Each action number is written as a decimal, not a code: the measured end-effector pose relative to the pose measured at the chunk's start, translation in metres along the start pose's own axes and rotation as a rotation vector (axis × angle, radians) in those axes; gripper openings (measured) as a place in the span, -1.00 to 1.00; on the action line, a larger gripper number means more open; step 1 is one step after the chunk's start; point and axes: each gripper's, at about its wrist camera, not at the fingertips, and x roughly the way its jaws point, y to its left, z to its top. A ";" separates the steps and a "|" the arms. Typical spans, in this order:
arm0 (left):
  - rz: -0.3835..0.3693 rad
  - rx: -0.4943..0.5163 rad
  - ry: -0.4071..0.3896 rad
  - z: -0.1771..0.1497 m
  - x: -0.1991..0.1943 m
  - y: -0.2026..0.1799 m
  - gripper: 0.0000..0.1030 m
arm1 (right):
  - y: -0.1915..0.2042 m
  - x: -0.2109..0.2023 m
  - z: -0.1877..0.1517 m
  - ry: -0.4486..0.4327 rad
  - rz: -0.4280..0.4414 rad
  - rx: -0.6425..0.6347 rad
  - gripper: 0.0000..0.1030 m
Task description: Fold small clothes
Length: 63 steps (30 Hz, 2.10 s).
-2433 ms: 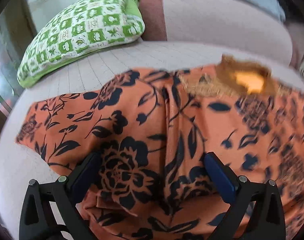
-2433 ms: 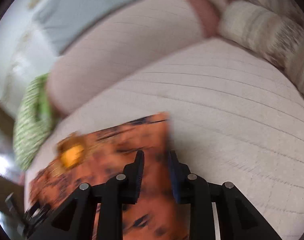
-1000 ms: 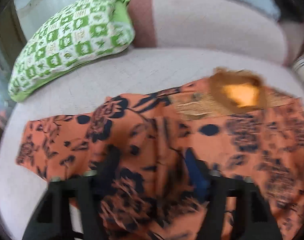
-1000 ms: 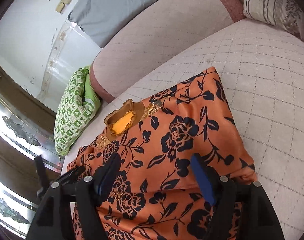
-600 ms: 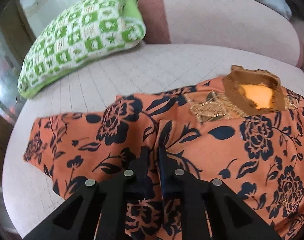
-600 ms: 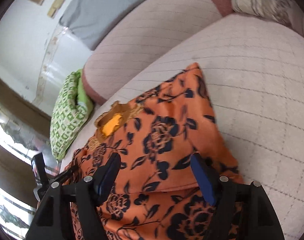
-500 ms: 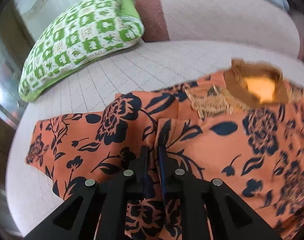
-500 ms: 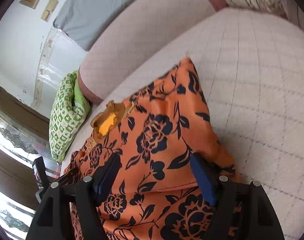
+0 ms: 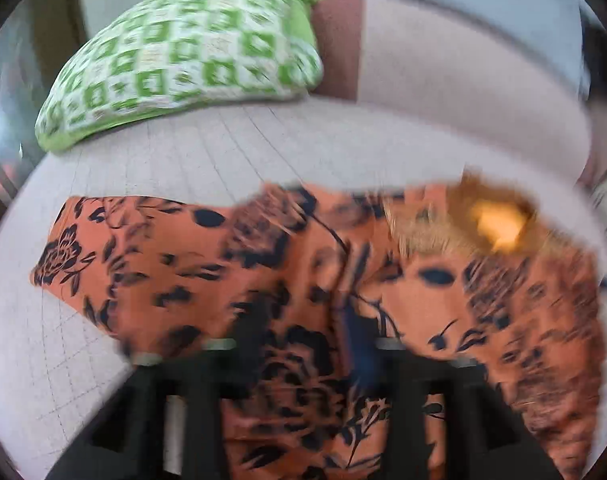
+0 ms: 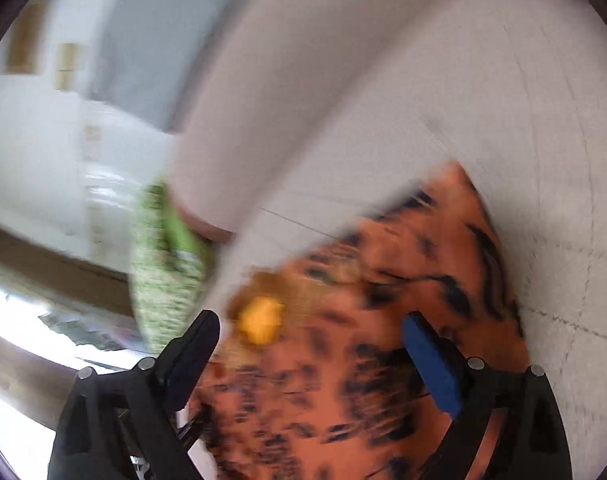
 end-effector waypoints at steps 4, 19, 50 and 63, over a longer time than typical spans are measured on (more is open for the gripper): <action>-0.039 -0.239 -0.108 -0.004 -0.039 0.093 0.53 | 0.032 -0.033 -0.048 0.017 -0.067 -0.187 0.84; -0.077 -0.660 0.037 -0.008 0.025 0.244 0.04 | 0.038 -0.023 -0.165 0.147 -0.092 -0.334 0.84; -0.084 0.151 -0.567 0.103 -0.238 -0.102 -0.95 | 0.024 -0.056 -0.142 0.037 -0.027 -0.242 0.84; -0.292 0.297 -0.065 -0.001 -0.070 -0.163 0.30 | -0.022 -0.085 -0.117 -0.093 -0.041 0.014 0.84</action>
